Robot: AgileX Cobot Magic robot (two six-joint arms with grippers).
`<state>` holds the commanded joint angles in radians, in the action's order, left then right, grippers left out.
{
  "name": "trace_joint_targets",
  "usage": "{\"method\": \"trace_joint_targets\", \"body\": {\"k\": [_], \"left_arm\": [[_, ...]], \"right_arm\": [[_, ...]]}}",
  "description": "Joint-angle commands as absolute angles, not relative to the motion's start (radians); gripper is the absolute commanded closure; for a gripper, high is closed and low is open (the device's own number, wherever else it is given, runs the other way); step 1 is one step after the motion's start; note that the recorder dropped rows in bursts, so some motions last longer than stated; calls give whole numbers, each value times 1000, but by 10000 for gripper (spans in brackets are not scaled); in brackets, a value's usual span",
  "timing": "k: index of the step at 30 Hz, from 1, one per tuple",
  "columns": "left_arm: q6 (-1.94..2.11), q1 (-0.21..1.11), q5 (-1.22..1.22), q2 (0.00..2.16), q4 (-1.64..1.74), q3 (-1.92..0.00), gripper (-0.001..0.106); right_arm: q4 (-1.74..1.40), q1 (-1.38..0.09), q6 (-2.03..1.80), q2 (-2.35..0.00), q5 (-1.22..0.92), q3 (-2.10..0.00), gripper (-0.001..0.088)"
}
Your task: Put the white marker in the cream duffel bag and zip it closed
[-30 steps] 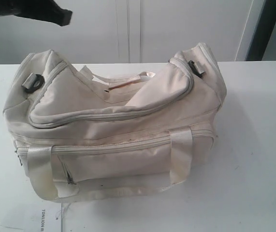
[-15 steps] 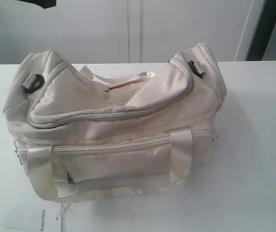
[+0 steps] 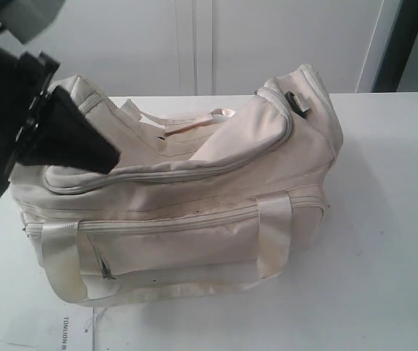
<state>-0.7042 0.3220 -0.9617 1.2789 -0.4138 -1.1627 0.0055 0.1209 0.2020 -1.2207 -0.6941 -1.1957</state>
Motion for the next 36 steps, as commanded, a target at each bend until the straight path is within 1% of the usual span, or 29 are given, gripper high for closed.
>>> {"method": "trace_joint_targets", "body": {"k": [2, 5, 9, 12, 16, 27, 36], "left_arm": [[-515, 322, -925, 1279, -268, -1163, 1053], [-379, 322, -905, 1272, -130, -1163, 1053], [-344, 322, -821, 1196, -128, -1163, 1053], [-337, 322, -812, 1137, -126, -1152, 1053], [-310, 322, -715, 1040, -126, -1051, 1053], [-245, 322, -514, 797, -126, -834, 1053], [-210, 322, -459, 636, -126, -736, 1053]], "right_arm": [[5, 121, 202, -1221, -694, -1196, 868], [5, 121, 202, -1221, -694, -1196, 868], [10, 121, 135, -1209, -674, -1191, 868], [10, 121, 128, -1181, -655, -1153, 868], [10, 121, 128, -1083, -608, -1092, 868], [8, 121, 128, -889, -574, -1024, 868], [8, 121, 128, -837, -579, -1019, 868]]}}
